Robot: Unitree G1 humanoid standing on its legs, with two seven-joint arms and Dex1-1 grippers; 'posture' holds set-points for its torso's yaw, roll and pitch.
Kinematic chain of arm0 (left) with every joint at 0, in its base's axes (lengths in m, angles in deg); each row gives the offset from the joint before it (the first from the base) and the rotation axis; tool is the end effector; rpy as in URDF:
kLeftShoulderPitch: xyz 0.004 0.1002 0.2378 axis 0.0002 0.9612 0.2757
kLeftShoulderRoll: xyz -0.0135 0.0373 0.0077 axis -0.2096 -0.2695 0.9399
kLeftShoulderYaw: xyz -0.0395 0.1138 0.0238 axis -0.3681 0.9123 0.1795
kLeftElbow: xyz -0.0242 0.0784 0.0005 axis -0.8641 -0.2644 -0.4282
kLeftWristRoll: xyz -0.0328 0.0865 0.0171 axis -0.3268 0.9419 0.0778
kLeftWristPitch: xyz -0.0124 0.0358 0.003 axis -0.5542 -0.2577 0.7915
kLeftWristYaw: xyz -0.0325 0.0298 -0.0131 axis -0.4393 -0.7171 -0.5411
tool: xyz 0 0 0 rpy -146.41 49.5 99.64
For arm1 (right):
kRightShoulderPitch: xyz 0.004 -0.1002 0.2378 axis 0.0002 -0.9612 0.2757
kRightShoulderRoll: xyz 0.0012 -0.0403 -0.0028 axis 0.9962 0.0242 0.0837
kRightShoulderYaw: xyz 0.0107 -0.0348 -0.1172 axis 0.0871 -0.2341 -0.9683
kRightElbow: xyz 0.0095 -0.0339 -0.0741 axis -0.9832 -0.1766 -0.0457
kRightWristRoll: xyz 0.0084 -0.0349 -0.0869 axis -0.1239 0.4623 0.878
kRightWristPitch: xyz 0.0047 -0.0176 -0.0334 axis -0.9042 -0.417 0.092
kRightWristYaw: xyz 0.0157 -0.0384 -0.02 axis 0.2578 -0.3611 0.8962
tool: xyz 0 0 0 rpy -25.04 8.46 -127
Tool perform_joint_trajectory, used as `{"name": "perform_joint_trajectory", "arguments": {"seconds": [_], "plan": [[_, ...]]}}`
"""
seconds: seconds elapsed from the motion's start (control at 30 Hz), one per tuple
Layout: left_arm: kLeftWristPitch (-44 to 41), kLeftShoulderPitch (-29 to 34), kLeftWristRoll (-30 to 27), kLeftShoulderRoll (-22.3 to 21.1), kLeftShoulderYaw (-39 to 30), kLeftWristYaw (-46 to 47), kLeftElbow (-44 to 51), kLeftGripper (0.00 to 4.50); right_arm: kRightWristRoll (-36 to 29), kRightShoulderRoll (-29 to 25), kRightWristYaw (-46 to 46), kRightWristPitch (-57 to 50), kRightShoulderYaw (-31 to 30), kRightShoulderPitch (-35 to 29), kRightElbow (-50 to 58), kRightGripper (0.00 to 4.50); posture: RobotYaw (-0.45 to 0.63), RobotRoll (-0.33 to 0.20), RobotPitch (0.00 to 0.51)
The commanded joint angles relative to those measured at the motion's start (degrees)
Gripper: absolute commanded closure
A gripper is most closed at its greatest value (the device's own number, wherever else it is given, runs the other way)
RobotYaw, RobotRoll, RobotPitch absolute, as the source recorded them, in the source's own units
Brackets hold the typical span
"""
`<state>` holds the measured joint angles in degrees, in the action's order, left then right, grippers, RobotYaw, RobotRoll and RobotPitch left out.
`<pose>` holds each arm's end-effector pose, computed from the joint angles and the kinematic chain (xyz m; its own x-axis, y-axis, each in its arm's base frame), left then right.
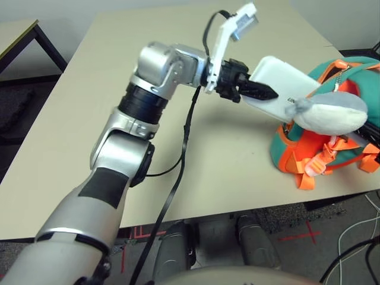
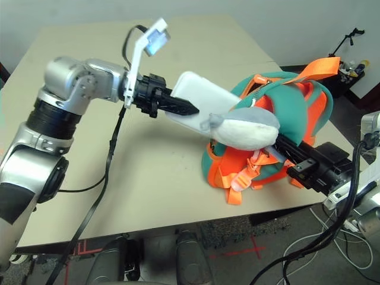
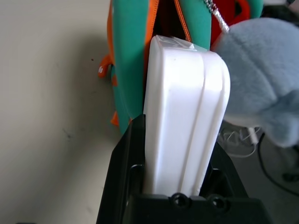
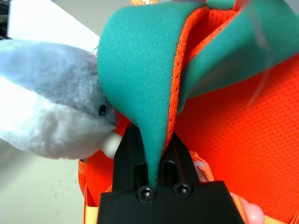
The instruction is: Put the pencil case into the backpack and zip it.
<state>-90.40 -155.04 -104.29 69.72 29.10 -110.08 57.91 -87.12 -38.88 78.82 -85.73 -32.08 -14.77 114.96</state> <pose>0.3465 0.0591 0.2781 -0.0335 -0.9306 -0.3646 0.9928 0.0111 -0.1196 0.1191 -0.3018 0.2244 0.8964 0.4418 -0.0344 -0.4431 0.8947 -0.0563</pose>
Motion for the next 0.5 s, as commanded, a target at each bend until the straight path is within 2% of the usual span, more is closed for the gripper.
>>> {"name": "perform_joint_trajectory", "arguments": {"seconds": [0.03, 0.3, 0.5], "plan": [[3.6, -1.06, 3.15, 4.09, 3.34, -2.68, -3.54, 3.15, -2.43, -3.21, 1.41, -0.51, -0.3, 2.14, -1.69, 4.48, -0.23, 0.0, 0.144], [8.09, -1.98, 10.05, 14.31, 3.91, 1.46, -11.25, 3.15, -3.5, -11.08, 5.4, -3.24, -3.69, 8.99, -9.09, 4.48, -0.16, 0.0, 0.183], [7.31, 0.38, 12.12, 18.21, 3.88, 3.58, -9.5, 3.15, -2.79, -13.89, 7.76, -4.82, -7.87, 14.58, -12.74, 4.48, -0.14, 0.0, 0.198]]}}
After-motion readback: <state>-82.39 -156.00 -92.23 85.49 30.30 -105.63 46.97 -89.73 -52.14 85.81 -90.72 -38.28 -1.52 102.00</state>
